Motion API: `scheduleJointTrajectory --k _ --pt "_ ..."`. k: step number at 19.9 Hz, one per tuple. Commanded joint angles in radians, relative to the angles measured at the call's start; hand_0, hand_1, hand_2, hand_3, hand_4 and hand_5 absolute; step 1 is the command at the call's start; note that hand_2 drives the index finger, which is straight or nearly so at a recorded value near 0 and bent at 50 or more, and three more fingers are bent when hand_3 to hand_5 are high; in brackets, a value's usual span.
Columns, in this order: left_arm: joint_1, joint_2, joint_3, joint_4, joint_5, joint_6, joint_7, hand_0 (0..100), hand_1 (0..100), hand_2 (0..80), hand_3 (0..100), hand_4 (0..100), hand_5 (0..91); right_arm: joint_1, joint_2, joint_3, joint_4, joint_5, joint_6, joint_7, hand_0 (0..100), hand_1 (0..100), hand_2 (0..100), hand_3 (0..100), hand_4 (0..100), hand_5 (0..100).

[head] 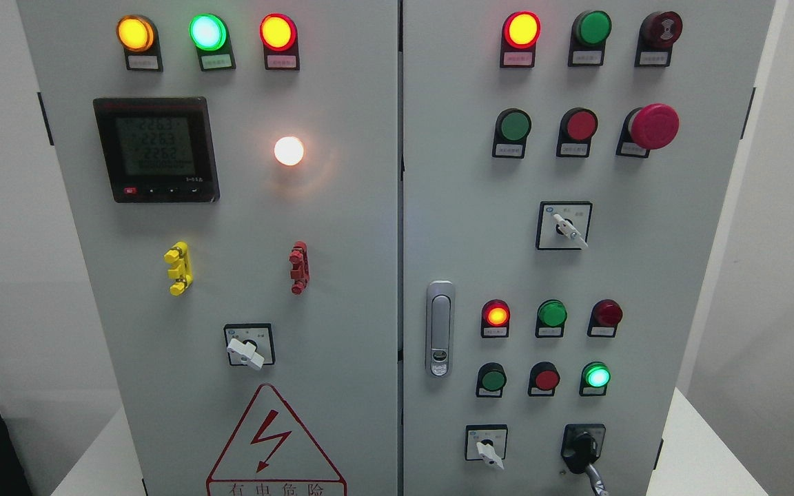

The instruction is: Trip black knob to open circuit

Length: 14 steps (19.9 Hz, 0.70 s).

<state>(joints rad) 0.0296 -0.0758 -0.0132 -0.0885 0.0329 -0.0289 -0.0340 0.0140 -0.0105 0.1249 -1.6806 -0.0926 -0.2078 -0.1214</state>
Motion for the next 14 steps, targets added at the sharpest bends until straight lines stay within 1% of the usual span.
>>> scheduleJointTrajectory --k 1,13,14 --pt "0.0 -0.001 0.001 0.001 0.002 0.001 0.0 12 39 0.0 0 0 0.0 -0.011 -0.002 -0.005 -0.064 0.002 -0.024 0.029 58 76 0 100 100 94" --pt "0.0 -0.001 0.001 0.001 0.002 0.001 0.0 12 39 0.0 0 0 0.0 0.017 0.0 -0.031 -0.056 0.002 -0.024 0.031 58 76 0 100 100 94" --pt "0.0 -0.001 0.001 0.001 0.002 0.001 0.0 12 39 0.0 0 0 0.0 0.018 0.0 -0.04 -0.056 0.001 -0.024 0.031 58 77 0 100 100 94"
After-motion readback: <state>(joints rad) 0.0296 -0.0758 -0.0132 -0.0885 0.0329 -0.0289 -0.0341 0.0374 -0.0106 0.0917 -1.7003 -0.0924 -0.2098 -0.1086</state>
